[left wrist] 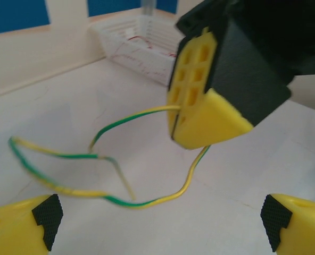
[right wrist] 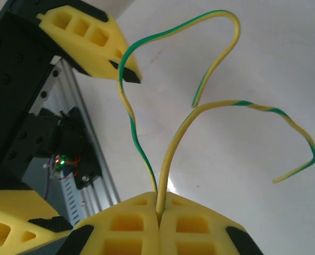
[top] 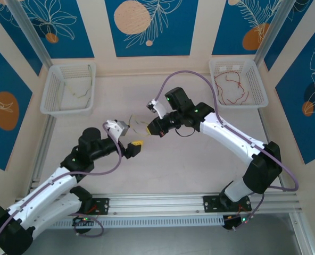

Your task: Untangle the cables

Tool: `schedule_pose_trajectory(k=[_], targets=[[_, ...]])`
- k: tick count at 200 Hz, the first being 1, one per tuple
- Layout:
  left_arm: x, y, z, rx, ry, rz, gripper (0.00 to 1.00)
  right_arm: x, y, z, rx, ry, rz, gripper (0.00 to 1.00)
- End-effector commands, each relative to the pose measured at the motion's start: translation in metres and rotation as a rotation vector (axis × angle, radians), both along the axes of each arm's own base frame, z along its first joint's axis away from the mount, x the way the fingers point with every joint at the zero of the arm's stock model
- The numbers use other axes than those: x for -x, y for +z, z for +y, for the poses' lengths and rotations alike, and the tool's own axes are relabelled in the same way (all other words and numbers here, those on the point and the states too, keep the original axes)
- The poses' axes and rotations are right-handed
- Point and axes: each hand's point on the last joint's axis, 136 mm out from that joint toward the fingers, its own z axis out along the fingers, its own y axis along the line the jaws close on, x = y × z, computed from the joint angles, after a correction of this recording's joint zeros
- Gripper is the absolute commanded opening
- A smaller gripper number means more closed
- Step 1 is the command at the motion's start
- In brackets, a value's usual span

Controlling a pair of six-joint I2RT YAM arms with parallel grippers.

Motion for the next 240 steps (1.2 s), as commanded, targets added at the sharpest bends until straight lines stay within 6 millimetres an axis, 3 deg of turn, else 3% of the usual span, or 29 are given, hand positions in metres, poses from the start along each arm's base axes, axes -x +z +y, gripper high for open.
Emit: schedule_pose_trajectory(k=[1, 27, 50, 66, 86, 96, 126, 146, 201, 214, 222, 240], targets=[[0.016, 0.004, -0.015, -0.022, -0.142, -0.05, 0.98, 0.03, 0.036, 0.013, -0.119, 0.151, 0.012, 0.0], [0.013, 0.0, -0.021, -0.013, -0.162, -0.035, 0.98, 0.048, 0.056, 0.019, -0.201, 0.223, 0.014, 0.0], [0.012, 0.009, -0.027, 0.029, -0.183, -0.051, 0.84, 0.051, 0.054, 0.022, -0.192, 0.225, 0.005, 0.0], [0.012, 0.017, -0.028, 0.048, -0.189, -0.082, 0.65, 0.049, 0.047, 0.023, -0.167, 0.209, 0.004, 0.0], [0.006, 0.018, -0.026, 0.029, -0.156, -0.09, 0.49, 0.051, 0.042, 0.023, -0.17, 0.216, 0.011, 0.0], [0.007, 0.021, -0.025, 0.035, -0.156, -0.095, 0.46, 0.051, 0.04, 0.022, -0.166, 0.21, 0.003, 0.0], [0.01, 0.026, -0.025, 0.052, -0.164, -0.106, 0.13, 0.048, 0.034, 0.019, -0.155, 0.191, -0.014, 0.0], [0.009, 0.029, -0.024, 0.056, -0.157, -0.111, 0.02, 0.045, 0.032, 0.019, -0.149, 0.179, -0.023, 0.0], [-0.005, 0.028, -0.018, 0.048, -0.068, -0.115, 0.0, 0.043, 0.036, 0.016, -0.16, 0.164, -0.069, 0.0], [-0.008, 0.027, -0.019, 0.045, -0.062, -0.109, 0.0, 0.038, 0.033, 0.014, -0.141, 0.138, -0.078, 0.17], [-0.013, 0.025, -0.017, 0.04, -0.037, -0.102, 0.0, 0.037, 0.033, 0.013, -0.136, 0.131, -0.079, 0.21], [-0.026, 0.019, -0.01, 0.014, 0.045, -0.091, 0.0, 0.035, 0.039, 0.01, -0.15, 0.108, -0.109, 0.39]])
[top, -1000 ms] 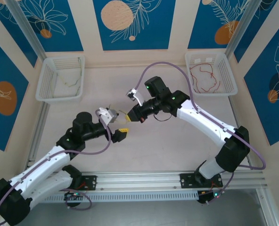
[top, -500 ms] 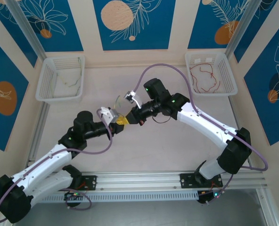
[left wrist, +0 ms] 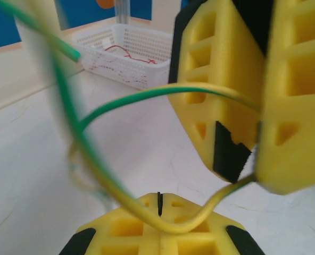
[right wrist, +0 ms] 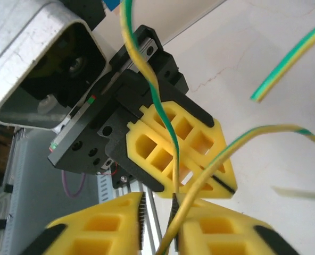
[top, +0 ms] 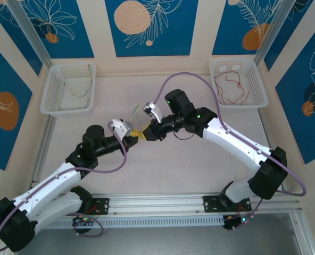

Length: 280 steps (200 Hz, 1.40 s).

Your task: Untangle the cables

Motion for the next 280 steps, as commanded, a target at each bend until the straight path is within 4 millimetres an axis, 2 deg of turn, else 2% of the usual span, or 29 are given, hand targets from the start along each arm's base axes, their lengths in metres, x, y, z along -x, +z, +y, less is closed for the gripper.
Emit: schedule_pose_trajectory(k=[1, 13, 42, 60, 87, 102, 107, 110, 115, 132, 142, 154, 164, 184, 210, 223, 247, 253, 263, 280], targets=[[-0.02, 0.02, 0.007, 0.023, 0.11, -0.042, 0.0, 0.001, 0.007, -0.008, -0.012, -0.028, -0.046, 0.4], [-0.027, 0.017, 0.012, 0.007, 0.153, -0.048, 0.0, -0.002, 0.013, -0.013, -0.024, -0.071, -0.09, 0.51], [-0.044, 0.014, 0.023, -0.015, 0.234, -0.061, 0.0, -0.004, 0.037, -0.032, -0.101, -0.147, -0.202, 0.63], [-0.052, 0.014, 0.025, -0.029, 0.252, -0.058, 0.0, -0.01, 0.046, -0.045, -0.11, -0.217, -0.234, 0.69], [-0.06, 0.013, 0.023, -0.047, 0.249, -0.049, 0.0, -0.019, 0.044, -0.062, -0.095, -0.295, -0.255, 0.69], [-0.058, 0.012, 0.01, -0.073, 0.176, -0.024, 0.0, -0.024, 0.039, -0.07, -0.077, -0.344, -0.255, 0.69], [-0.057, 0.008, 0.005, -0.088, 0.144, 0.002, 0.14, -0.026, 0.04, -0.073, -0.078, -0.361, -0.26, 0.69], [-0.057, 0.007, 0.002, -0.096, 0.13, 0.017, 0.27, -0.026, 0.038, -0.074, -0.078, -0.368, -0.261, 0.69], [-0.058, 0.001, -0.005, -0.115, 0.099, 0.043, 0.43, -0.028, 0.037, -0.076, -0.083, -0.381, -0.267, 0.69], [-0.062, -0.029, -0.023, -0.235, 0.047, 0.118, 0.58, -0.033, 0.036, -0.085, -0.113, -0.433, -0.288, 0.7], [-0.079, -0.048, -0.022, -0.311, 0.121, 0.153, 0.77, -0.035, 0.038, -0.09, -0.139, -0.464, -0.299, 0.7], [-0.098, -0.067, -0.02, -0.365, 0.198, 0.22, 0.79, -0.037, 0.042, -0.094, -0.166, -0.488, -0.312, 0.7], [-0.11, -0.081, -0.019, -0.398, 0.258, 0.263, 0.93, -0.035, 0.044, -0.096, -0.182, -0.494, -0.321, 0.7], [-0.126, -0.11, -0.02, -0.42, 0.324, 0.307, 1.0, -0.032, 0.048, -0.101, -0.2, -0.504, -0.337, 0.7], [-0.141, -0.152, -0.027, -0.491, 0.344, 0.385, 1.0, -0.026, 0.05, -0.107, -0.202, -0.508, -0.355, 0.7], [-0.144, -0.167, -0.029, -0.508, 0.341, 0.4, 0.95, -0.024, 0.05, -0.11, -0.196, -0.512, -0.354, 0.7], [-0.144, -0.178, -0.036, -0.492, 0.317, 0.422, 0.67, -0.022, 0.051, -0.117, -0.194, -0.535, -0.362, 0.7], [-0.143, -0.178, -0.037, -0.486, 0.313, 0.422, 0.57, -0.022, 0.051, -0.118, -0.196, -0.539, -0.367, 0.7], [-0.143, -0.18, -0.036, -0.486, 0.315, 0.419, 0.34, -0.021, 0.053, -0.121, -0.198, -0.547, -0.375, 0.7], [-0.143, -0.184, -0.03, -0.517, 0.335, 0.42, 0.09, -0.022, 0.055, -0.124, -0.203, -0.559, -0.384, 0.71]])
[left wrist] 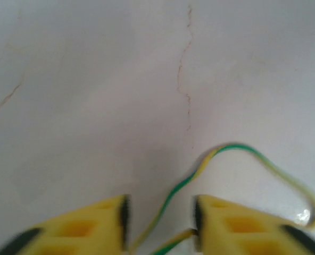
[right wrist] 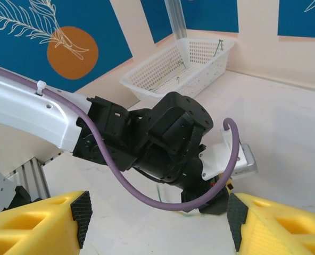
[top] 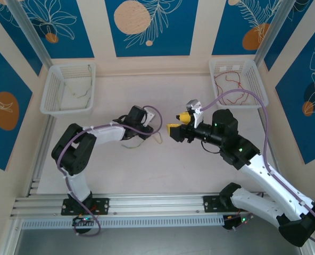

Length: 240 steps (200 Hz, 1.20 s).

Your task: Untangle the cables

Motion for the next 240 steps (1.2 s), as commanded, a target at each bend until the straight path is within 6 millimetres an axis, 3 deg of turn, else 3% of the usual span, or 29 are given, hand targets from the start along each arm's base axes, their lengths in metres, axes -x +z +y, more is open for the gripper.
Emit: schedule_pose_trajectory(k=[1, 19, 38, 89, 118, 153, 181, 199, 240], targets=[[-0.005, 0.008, -0.003, -0.001, 0.006, -0.028, 0.08, -0.002, 0.003, -0.008, -0.01, -0.04, -0.019, 0.71], [-0.005, 0.012, 0.003, -0.024, 0.022, -0.038, 0.06, -0.002, 0.004, -0.008, -0.011, -0.042, -0.023, 0.71], [-0.005, 0.03, 0.01, -0.033, 0.036, -0.079, 0.0, -0.004, 0.003, -0.009, -0.01, -0.047, -0.021, 0.71], [-0.023, 0.134, 0.05, -0.082, 0.103, -0.254, 0.0, -0.004, -0.001, -0.006, -0.013, -0.034, -0.001, 0.72], [-0.053, 0.181, 0.106, -0.152, 0.224, -0.31, 0.0, -0.003, -0.013, 0.009, -0.003, 0.027, 0.039, 0.73], [-0.106, 0.219, 0.212, -0.188, 0.485, -0.349, 0.0, 0.001, -0.034, 0.029, 0.044, 0.08, 0.049, 0.78], [-0.153, 0.228, 0.283, -0.251, 0.631, -0.356, 0.0, 0.005, -0.04, 0.036, 0.078, 0.09, 0.027, 0.79], [-0.182, 0.216, 0.323, -0.277, 0.719, -0.304, 0.0, 0.006, -0.041, 0.035, 0.092, 0.088, 0.024, 0.79], [-0.233, 0.188, 0.388, -0.285, 0.816, -0.282, 0.0, 0.015, -0.038, 0.024, 0.113, 0.071, 0.014, 0.79]])
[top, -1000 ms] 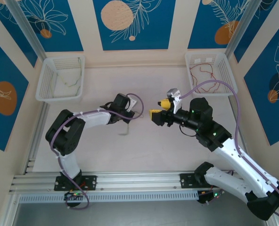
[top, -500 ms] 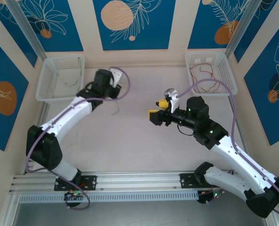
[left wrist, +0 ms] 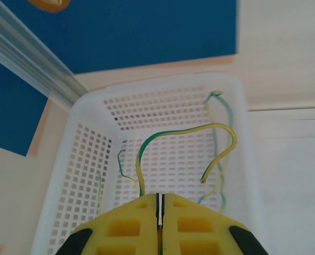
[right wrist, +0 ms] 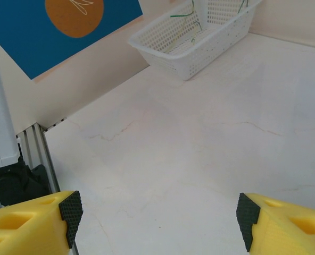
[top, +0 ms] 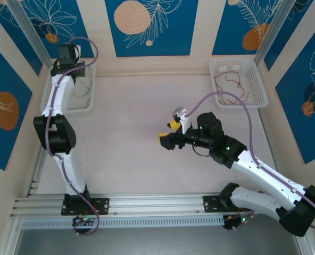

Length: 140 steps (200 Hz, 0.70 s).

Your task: Untangle the cables

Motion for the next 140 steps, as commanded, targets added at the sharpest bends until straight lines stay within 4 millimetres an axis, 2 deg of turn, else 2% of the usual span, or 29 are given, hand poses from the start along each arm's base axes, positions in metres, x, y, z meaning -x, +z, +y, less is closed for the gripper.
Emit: schedule_pose_trajectory(k=[1, 30, 45, 54, 70, 77, 83, 88, 99, 115, 127, 140], targets=[[-0.012, -0.023, 0.034, -0.006, 0.052, 0.06, 0.0, 0.006, 0.008, -0.009, 0.014, -0.016, -0.046, 0.79], [-0.043, -0.052, 0.063, -0.038, 0.079, 0.072, 0.0, 0.011, 0.013, -0.018, 0.01, -0.033, -0.061, 0.79], [-0.056, -0.064, 0.071, -0.063, 0.08, 0.071, 0.0, 0.015, 0.018, -0.021, 0.001, -0.036, -0.069, 0.79], [-0.063, -0.066, 0.072, -0.08, 0.071, 0.058, 0.15, 0.017, 0.021, -0.023, -0.004, -0.036, -0.071, 0.79], [-0.069, -0.071, 0.075, -0.091, 0.072, 0.041, 0.16, 0.021, 0.024, -0.026, -0.006, -0.033, -0.073, 0.79], [-0.068, -0.07, 0.078, -0.084, 0.092, 0.034, 0.25, 0.022, 0.024, -0.027, -0.003, -0.036, -0.073, 0.79], [-0.066, -0.065, 0.078, -0.069, 0.108, 0.022, 0.42, 0.022, 0.024, -0.028, 0.001, -0.041, -0.076, 0.79], [-0.065, -0.06, 0.078, -0.051, 0.119, 0.01, 0.62, 0.021, 0.022, -0.029, 0.008, -0.048, -0.074, 0.79], [-0.059, -0.041, 0.074, -0.015, 0.134, -0.019, 0.97, 0.018, 0.021, -0.031, 0.018, -0.065, -0.076, 0.79], [-0.041, -0.001, 0.066, 0.067, 0.159, -0.068, 1.0, 0.013, 0.02, -0.034, 0.02, -0.096, -0.087, 0.84], [-0.02, 0.032, 0.051, 0.149, 0.153, -0.09, 1.0, 0.009, 0.022, -0.036, 0.004, -0.122, -0.106, 1.0], [0.006, 0.065, 0.027, 0.222, 0.108, -0.122, 1.0, 0.002, 0.022, -0.04, -0.011, -0.166, -0.143, 0.99]])
